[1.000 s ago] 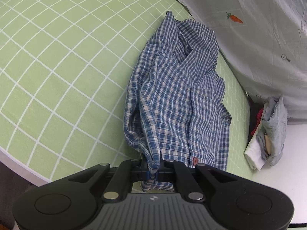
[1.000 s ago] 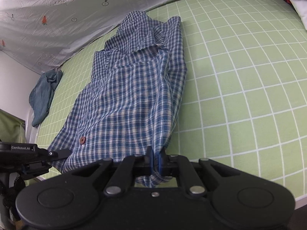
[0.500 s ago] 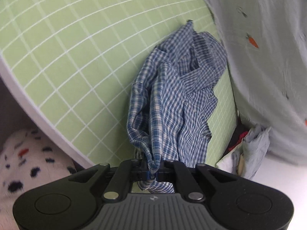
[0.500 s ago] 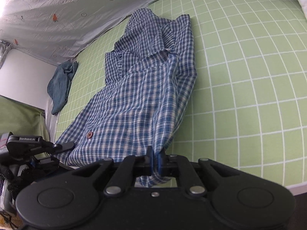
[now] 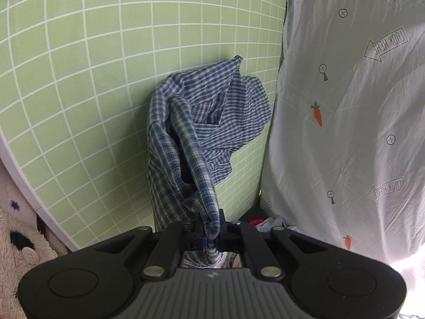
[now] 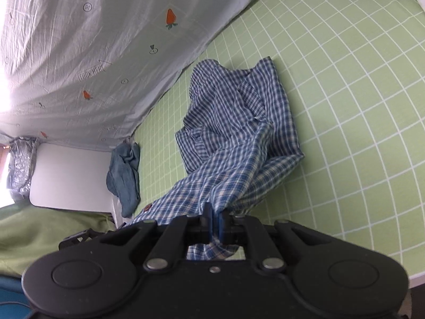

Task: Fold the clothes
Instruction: 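Lift the folded shirt with both tools and carry it toward the clothes stack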

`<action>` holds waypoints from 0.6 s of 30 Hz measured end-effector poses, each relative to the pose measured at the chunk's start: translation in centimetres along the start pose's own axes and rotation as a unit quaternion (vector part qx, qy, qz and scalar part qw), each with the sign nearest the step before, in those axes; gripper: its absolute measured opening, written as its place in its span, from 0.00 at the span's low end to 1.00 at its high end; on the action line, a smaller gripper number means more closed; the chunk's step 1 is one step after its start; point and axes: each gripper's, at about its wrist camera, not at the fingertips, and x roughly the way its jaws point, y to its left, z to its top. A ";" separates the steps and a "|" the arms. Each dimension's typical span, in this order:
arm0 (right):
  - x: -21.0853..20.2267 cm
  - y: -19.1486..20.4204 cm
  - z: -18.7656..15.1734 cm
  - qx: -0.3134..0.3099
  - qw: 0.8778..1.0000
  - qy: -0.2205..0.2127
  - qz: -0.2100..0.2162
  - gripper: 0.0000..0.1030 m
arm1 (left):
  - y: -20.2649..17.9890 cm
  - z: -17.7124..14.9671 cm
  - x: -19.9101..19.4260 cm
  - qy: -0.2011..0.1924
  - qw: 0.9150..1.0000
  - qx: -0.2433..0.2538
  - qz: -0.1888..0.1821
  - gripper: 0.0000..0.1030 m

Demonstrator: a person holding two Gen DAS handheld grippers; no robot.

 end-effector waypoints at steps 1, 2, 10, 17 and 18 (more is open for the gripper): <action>0.1 0.1 0.6 0.005 1.000 -0.004 0.006 0.05 | -0.5 0.3 0.3 -0.001 1.000 0.000 -0.005 0.05; 0.2 0.3 1.2 0.010 1.000 -0.007 0.012 0.05 | -1.0 0.6 0.5 -0.001 1.000 0.000 -0.010 0.05; 2.2 1.7 6.0 0.012 0.999 -0.034 0.024 0.05 | -4.6 3.6 4.0 -0.001 0.999 -0.008 -0.032 0.05; 6.1 0.9 12.4 0.047 0.998 -0.038 0.034 0.05 | -9.3 7.8 8.7 -0.007 0.999 0.019 -0.028 0.07; 6.9 0.5 13.7 0.059 0.997 -0.037 0.033 0.07 | -10.1 8.4 9.6 -0.010 0.999 0.031 -0.027 0.10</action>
